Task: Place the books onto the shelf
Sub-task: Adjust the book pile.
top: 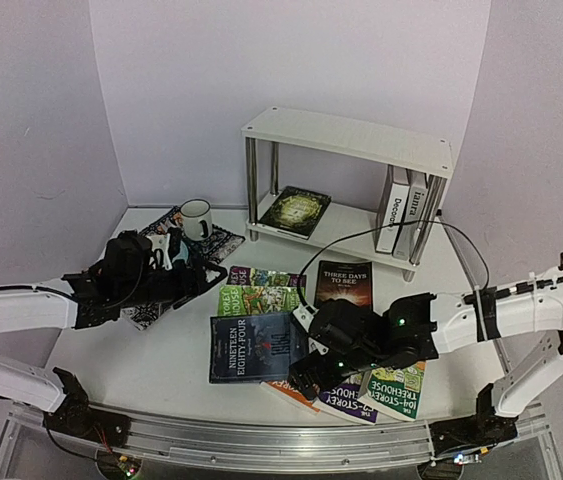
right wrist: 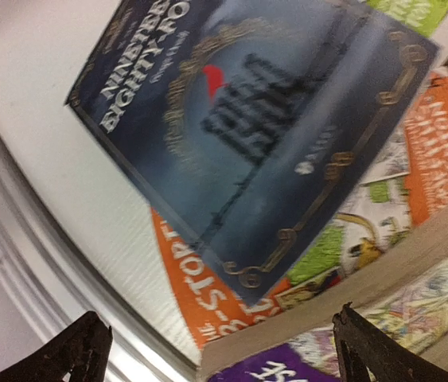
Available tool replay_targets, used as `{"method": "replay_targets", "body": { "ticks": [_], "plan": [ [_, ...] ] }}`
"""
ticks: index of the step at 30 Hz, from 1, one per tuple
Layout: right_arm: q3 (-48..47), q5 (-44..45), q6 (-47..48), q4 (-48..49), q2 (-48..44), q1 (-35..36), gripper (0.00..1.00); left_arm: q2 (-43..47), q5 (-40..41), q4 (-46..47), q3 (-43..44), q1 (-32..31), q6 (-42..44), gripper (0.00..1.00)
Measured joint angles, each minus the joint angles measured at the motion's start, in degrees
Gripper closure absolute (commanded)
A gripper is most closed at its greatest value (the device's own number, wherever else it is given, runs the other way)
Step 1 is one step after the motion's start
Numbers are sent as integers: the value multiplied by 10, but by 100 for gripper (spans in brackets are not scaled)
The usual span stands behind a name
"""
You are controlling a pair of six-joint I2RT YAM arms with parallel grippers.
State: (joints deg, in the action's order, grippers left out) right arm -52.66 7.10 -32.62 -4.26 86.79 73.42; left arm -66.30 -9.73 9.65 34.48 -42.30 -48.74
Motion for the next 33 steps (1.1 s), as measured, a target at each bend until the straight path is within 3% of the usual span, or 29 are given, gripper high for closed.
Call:
{"method": "replay_targets", "body": {
  "ticks": [7,12,23,28,33],
  "plan": [
    [-23,118,14,-48,-13,-7,2,12,-19,-103,-9,1,-57,9],
    [-51,123,32,-61,-13,-24,2,23,-40,-126,-51,-13,-99,10],
    [-98,-3,19,-56,60,-95,7,52,-55,-127,-114,-39,-146,16],
    [-52,-74,-33,11,62,-157,15,27,-50,-63,-154,-40,-162,26],
    [-41,-128,-68,57,80,-171,25,-9,-35,-24,-161,-41,-155,30]
  ]
}}
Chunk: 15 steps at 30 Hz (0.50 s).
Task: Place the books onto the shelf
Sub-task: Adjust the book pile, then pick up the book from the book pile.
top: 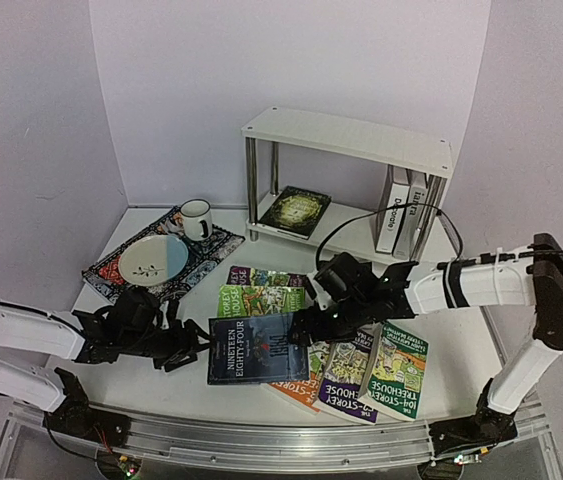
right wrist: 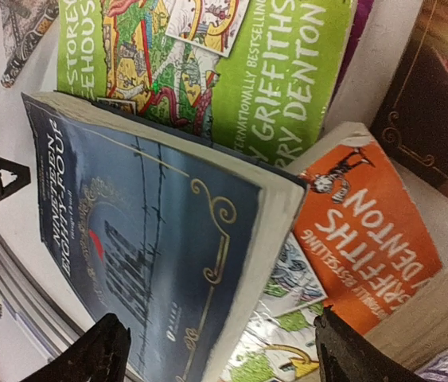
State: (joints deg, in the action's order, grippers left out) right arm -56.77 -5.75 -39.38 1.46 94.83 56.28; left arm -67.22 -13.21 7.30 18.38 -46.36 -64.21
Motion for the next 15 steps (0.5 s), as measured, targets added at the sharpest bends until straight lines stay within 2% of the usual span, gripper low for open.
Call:
{"method": "replay_targets", "body": {
  "ticks": [2,10,15],
  "plan": [
    [0,-15,-13,19,12,0,29,-8,5,13,0,0,4,32],
    [9,-29,-58,64,28,0,34,-78,13,67,8,0,14,40],
    [21,-24,-73,80,28,-1,44,-136,3,96,29,0,22,44]
  ]
}}
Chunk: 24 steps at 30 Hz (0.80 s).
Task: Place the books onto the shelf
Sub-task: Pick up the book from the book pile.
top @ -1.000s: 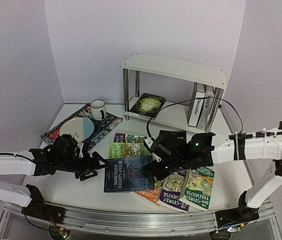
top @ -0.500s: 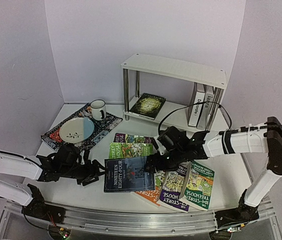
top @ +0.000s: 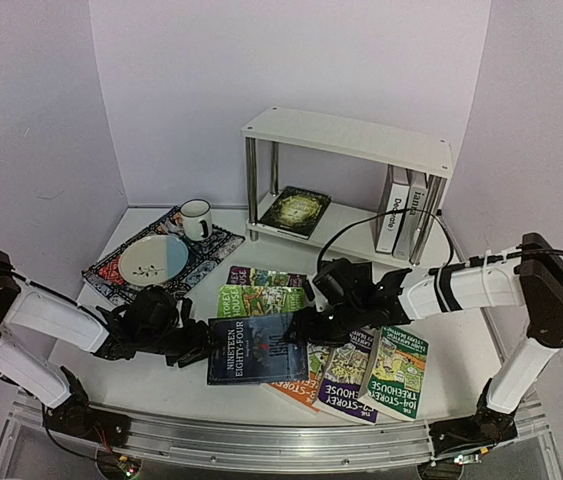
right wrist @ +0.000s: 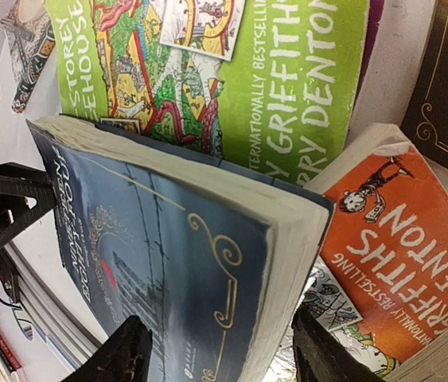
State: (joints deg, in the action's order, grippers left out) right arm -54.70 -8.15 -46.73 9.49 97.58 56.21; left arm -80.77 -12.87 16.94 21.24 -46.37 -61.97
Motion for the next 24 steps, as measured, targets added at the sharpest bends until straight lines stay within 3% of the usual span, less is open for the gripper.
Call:
{"method": "replay_targets", "body": {
  "ticks": [5,10,12,16,24],
  "plan": [
    [22,0,-18,31,-1,-2,65,-17,-6,15,6,0,7,43],
    [34,-2,-33,49,-19,-3,94,-19,-9,17,11,0,9,43],
    [36,-4,-37,52,-30,-3,100,-14,-9,17,11,0,10,41],
    [44,-4,-41,51,-55,-8,100,15,-8,15,11,0,11,37],
    [60,3,-31,20,-119,-23,100,120,-2,18,11,0,22,14]
  ]
}}
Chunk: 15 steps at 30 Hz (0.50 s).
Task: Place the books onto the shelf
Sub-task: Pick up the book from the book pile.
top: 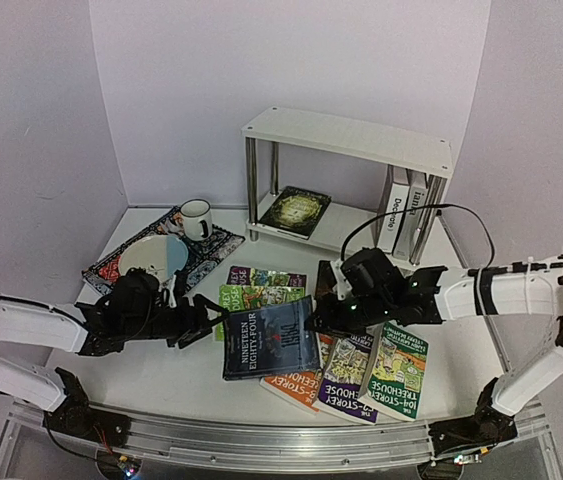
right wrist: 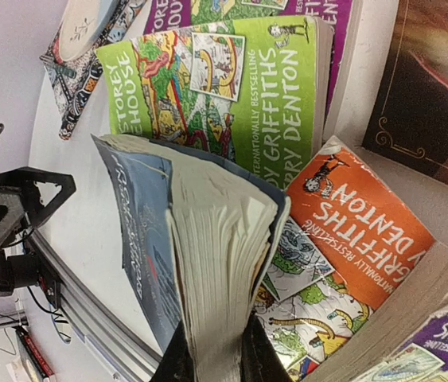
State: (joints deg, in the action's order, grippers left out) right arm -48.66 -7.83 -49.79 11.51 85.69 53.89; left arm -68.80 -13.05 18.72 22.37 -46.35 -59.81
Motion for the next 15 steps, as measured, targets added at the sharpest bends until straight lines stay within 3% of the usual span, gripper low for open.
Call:
{"method": "replay_targets", "body": {
  "ticks": [5,15],
  "plan": [
    [0,18,12,-23,-40,-2,100,50,10,0,0,0,2,9],
    [-27,103,19,-48,-73,-6,100,85,10,0,1,0,-15,8]
  ]
}}
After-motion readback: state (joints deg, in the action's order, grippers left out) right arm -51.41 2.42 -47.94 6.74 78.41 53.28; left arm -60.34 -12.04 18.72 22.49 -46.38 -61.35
